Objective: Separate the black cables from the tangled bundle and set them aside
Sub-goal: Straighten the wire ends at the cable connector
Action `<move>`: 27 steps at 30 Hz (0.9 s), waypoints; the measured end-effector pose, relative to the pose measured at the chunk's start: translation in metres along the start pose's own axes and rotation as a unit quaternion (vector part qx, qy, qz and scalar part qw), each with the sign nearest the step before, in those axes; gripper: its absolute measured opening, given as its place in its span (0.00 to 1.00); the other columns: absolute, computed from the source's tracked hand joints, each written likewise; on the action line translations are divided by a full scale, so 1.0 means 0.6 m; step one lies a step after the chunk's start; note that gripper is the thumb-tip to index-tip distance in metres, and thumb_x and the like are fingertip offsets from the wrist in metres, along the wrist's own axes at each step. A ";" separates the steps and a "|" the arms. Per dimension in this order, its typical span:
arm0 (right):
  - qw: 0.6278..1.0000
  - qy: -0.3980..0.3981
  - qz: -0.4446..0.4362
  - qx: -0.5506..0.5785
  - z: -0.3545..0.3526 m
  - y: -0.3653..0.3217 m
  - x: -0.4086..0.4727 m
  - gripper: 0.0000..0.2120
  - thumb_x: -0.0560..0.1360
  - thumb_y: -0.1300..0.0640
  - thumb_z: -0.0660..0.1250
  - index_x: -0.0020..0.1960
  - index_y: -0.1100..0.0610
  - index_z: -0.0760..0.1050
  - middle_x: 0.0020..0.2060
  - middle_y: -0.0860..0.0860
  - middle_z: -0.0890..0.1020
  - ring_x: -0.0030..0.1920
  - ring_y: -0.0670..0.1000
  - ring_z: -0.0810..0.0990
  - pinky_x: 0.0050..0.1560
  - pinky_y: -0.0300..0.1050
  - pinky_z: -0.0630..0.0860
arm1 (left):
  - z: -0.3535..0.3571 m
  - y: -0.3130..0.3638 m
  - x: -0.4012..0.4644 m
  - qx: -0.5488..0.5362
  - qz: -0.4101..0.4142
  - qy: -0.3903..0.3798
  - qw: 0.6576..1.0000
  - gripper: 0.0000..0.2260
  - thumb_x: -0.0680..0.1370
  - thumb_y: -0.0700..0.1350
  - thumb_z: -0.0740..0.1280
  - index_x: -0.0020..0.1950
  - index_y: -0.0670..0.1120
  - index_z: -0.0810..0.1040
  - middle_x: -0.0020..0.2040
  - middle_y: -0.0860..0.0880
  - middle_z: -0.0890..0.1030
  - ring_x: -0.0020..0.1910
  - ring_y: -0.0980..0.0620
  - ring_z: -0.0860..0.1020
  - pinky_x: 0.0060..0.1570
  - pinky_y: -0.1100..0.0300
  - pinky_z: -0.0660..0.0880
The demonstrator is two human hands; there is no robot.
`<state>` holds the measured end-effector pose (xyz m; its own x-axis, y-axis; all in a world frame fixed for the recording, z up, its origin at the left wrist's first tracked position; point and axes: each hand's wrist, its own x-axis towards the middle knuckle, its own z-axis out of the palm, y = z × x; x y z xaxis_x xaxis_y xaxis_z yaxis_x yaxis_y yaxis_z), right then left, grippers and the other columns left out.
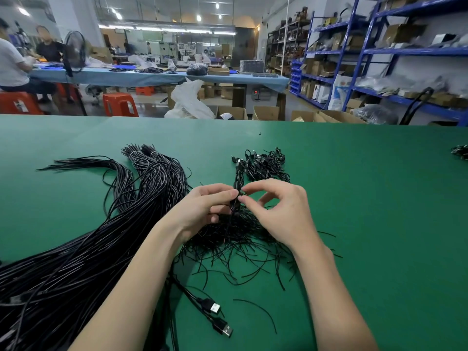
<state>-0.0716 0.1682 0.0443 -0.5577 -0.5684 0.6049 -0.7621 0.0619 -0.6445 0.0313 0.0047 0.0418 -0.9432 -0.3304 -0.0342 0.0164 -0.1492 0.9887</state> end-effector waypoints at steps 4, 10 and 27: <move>0.998 0.015 0.030 0.051 0.004 0.001 0.002 0.03 0.72 0.52 0.78 0.40 0.47 0.86 0.35 0.38 0.85 0.34 0.43 0.83 0.34 0.28 0.72 | 0.000 0.000 -0.003 0.025 0.010 -0.010 1.000 0.11 0.69 0.50 0.77 0.48 0.48 0.84 0.37 0.51 0.75 0.31 0.59 0.75 0.27 0.69 0.65; 0.616 -0.001 0.491 0.616 0.024 0.005 -0.005 0.05 0.64 0.66 0.75 0.40 0.63 0.84 0.33 0.55 0.81 0.27 0.44 0.76 0.23 0.30 0.71 | 0.021 -0.003 0.001 0.150 0.172 0.019 0.974 0.04 0.74 0.42 0.76 0.47 0.47 0.83 0.43 0.51 0.85 0.34 0.59 0.79 0.34 0.69 0.74; 0.998 0.062 -0.019 -0.009 0.028 0.032 -0.016 0.02 0.76 0.55 0.75 0.48 0.52 0.87 0.41 0.39 0.85 0.42 0.41 0.82 0.39 0.27 0.72 | 0.014 -0.003 0.009 -0.050 -0.079 0.042 0.995 0.06 0.66 0.48 0.78 0.41 0.49 0.88 0.34 0.54 0.76 0.29 0.58 0.74 0.22 0.70 0.64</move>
<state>-0.0754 0.1613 0.0183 -0.5641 -0.4648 0.6825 -0.7883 0.0571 -0.6126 0.0234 0.0107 0.0407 -0.9058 -0.3708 -0.2050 -0.0937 -0.2967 0.9504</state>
